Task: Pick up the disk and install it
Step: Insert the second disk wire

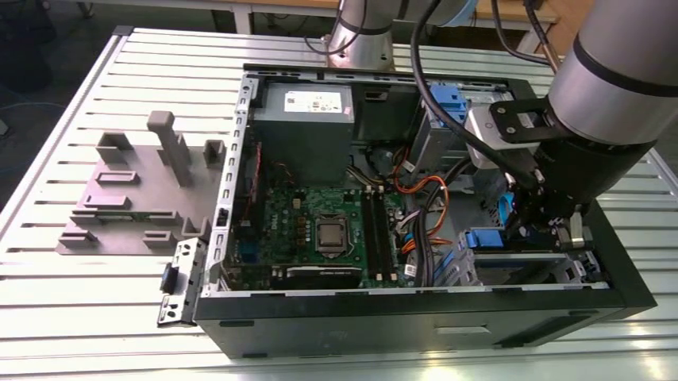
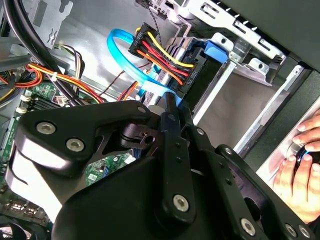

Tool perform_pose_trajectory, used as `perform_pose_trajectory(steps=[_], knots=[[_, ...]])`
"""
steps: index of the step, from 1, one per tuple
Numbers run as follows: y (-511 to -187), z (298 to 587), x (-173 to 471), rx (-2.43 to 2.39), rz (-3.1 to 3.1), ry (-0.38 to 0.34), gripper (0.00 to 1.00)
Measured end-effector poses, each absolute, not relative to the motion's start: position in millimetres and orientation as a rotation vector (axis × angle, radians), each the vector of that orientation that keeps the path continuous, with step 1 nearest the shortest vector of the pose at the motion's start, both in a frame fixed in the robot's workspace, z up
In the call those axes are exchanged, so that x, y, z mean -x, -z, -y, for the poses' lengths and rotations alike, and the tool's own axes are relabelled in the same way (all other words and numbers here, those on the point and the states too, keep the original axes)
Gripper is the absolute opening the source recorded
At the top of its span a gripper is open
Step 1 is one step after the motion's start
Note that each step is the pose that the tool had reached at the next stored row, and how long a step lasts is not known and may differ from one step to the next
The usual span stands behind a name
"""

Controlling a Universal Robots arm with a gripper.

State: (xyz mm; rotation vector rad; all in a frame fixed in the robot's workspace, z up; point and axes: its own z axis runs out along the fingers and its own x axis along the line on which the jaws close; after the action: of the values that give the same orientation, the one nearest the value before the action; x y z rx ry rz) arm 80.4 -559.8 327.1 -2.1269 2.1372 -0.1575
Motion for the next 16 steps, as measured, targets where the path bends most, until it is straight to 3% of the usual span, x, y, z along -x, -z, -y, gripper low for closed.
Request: perform_pose_trajectory(steps=[2,3,16], knots=[[-327.0,559.8,-80.4,2.127,-2.137,0.157,0.17],[-327.0,559.8,-80.4,2.127,-2.137,0.157,0.24],[-342.8,559.7,-80.4,2.127,-2.137,0.157,0.24]])
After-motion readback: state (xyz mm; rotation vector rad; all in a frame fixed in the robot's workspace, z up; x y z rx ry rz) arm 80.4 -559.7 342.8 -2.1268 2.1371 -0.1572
